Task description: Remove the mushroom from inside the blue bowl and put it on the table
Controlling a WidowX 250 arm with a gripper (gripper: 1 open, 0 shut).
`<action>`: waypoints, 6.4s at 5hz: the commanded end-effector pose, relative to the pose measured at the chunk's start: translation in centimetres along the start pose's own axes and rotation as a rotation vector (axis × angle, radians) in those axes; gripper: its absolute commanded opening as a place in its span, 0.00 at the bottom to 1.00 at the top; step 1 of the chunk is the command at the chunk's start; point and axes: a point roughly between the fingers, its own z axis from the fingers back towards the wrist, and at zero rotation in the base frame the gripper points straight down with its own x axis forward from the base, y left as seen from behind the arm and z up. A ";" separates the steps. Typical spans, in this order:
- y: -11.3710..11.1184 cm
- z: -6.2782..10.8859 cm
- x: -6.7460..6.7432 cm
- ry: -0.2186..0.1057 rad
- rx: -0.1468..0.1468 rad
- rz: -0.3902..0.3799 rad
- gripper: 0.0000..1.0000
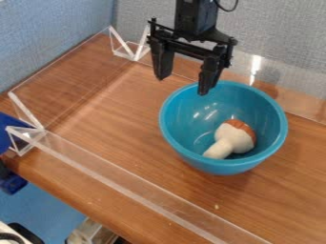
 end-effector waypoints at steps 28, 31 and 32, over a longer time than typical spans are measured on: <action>-2.5 -3.4 3.4 -0.116 0.102 -0.337 0.00; 1.0 1.3 1.9 -0.194 0.117 -0.283 0.00; 4.7 3.0 1.1 -0.207 0.126 -0.194 0.00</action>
